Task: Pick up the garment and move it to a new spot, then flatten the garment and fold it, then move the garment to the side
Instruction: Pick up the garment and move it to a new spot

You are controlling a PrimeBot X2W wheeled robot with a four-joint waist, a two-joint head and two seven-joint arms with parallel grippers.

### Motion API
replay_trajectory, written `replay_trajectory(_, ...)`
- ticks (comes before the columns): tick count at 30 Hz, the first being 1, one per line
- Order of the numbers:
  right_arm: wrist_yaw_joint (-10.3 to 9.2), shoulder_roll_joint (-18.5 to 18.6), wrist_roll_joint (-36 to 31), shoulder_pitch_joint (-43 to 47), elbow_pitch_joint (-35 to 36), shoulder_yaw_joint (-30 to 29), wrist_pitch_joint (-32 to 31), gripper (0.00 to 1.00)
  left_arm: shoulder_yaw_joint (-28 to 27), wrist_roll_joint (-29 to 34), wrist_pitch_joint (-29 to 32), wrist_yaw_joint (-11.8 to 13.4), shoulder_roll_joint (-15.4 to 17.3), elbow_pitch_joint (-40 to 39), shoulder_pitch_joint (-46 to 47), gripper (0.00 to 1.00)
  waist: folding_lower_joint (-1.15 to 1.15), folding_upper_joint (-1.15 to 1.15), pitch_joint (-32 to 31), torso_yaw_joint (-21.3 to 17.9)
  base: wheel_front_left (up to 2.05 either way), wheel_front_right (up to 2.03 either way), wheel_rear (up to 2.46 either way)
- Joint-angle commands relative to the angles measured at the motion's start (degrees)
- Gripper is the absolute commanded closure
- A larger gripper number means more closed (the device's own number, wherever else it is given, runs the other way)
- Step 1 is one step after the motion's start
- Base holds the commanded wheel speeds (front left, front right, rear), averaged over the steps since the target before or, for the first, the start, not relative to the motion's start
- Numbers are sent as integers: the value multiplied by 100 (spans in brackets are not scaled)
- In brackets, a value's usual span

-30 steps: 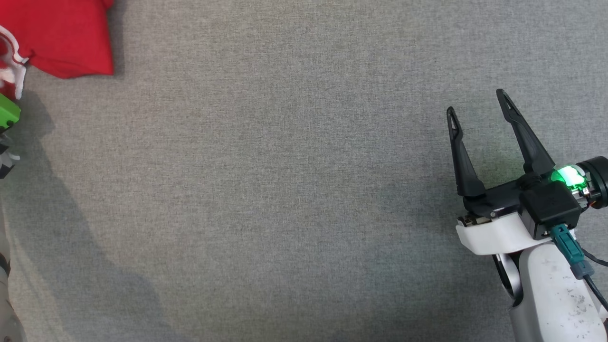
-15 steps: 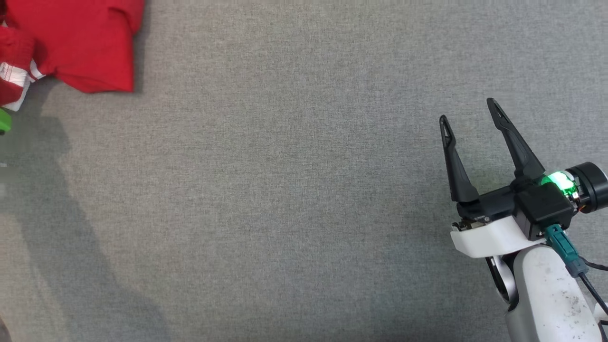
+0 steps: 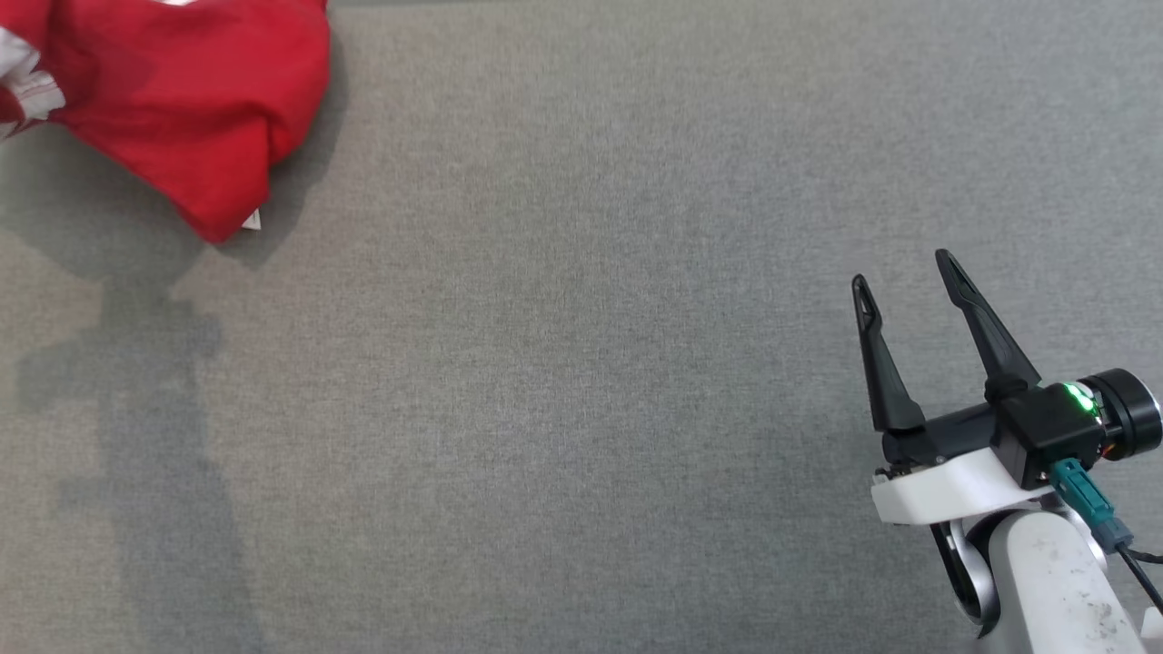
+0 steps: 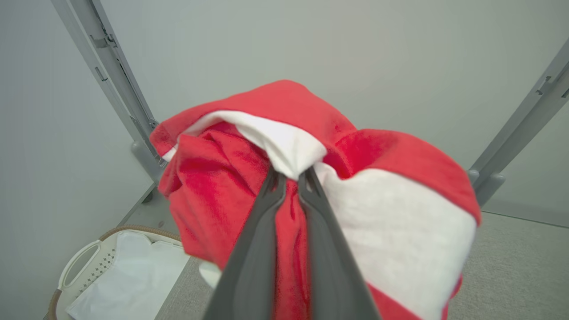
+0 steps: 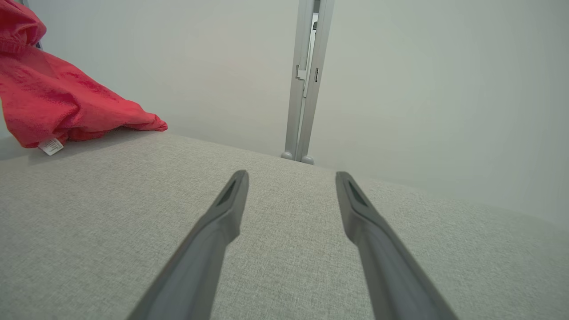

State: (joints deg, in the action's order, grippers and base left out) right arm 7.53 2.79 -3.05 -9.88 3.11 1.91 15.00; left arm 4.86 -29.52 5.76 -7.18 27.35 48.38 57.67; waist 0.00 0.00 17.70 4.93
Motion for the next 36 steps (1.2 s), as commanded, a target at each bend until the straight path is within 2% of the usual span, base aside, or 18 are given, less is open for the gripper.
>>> replay_trajectory(1, -8, 19, 50, 119, -21, -51, 28, 0, 69, 43, 56, -19, 28, -200, -112, 100, 0, 0, -442, -36, 0, 0, 0)
replay_trajectory(10, -8, 19, 233, 398, -96, -224, 28, 0, 504, 97, 449, -30, -21, -1592, -252, 100, 0, 0, -949, -209, 0, 0, 0)
replay_trajectory(16, -8, 20, 324, 520, -147, -279, 28, 0, 911, 168, 769, -33, -232, -2396, -156, 100, 0, 0, -1231, -473, 0, 0, 0)
replay_trajectory(22, -8, 19, 421, 581, -183, -394, 28, 0, 1505, 186, 971, -33, -699, -2908, 203, 100, 0, 0, -1385, -778, 0, 0, 0)
replay_trajectory(29, -8, 18, 502, 573, -180, -545, 28, 0, 2065, -15, 850, -33, -1326, -3071, 555, 100, 0, 0, -1396, -1101, 0, 0, 0)
replay_trajectory(36, -8, 18, 515, 580, -175, -727, 28, 0, 2587, -188, 514, -34, -1797, -2963, 52, 100, 0, 0, -1226, -1222, 0, 0, 0)
